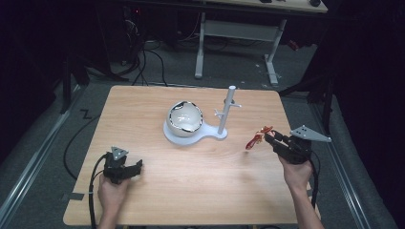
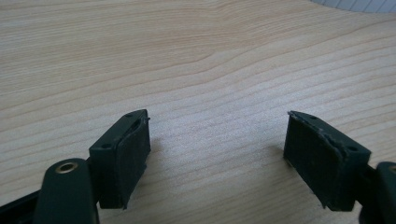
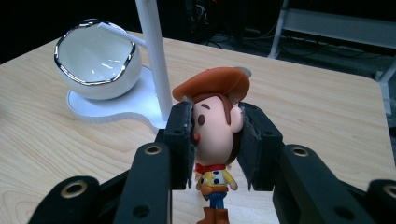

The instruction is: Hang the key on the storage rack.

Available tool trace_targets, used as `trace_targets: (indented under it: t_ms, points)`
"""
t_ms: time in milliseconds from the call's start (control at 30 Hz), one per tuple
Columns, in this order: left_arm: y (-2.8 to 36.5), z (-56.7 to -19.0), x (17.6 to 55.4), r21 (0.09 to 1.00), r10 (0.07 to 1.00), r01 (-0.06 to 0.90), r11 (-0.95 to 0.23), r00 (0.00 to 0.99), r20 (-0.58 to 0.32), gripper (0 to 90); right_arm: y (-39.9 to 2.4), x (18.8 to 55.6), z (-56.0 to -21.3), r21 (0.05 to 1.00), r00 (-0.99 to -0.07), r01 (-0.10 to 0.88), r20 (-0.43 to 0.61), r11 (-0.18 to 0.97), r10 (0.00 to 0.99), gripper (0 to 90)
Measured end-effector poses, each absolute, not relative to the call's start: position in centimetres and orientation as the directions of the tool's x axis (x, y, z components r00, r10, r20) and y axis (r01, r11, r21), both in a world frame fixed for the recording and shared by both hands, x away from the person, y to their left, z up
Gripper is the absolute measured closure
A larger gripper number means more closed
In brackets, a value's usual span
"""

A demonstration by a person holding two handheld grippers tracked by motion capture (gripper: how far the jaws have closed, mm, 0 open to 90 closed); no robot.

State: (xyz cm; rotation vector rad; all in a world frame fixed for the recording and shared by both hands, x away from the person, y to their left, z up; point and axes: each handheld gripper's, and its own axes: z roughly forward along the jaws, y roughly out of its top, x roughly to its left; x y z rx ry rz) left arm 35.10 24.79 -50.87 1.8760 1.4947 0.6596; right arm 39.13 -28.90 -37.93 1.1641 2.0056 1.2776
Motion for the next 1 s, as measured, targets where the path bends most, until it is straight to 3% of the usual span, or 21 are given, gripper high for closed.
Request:
trace_targets:
  t_ms: [1000]
  points:
    - [24.8,-50.9,35.1,0.745,0.974,0.651,-0.144,0.227,-0.009,23.3,-25.5,40.8,-32.0,0.923,-0.601,0.298,-0.017,0.244,0.799,67.1]
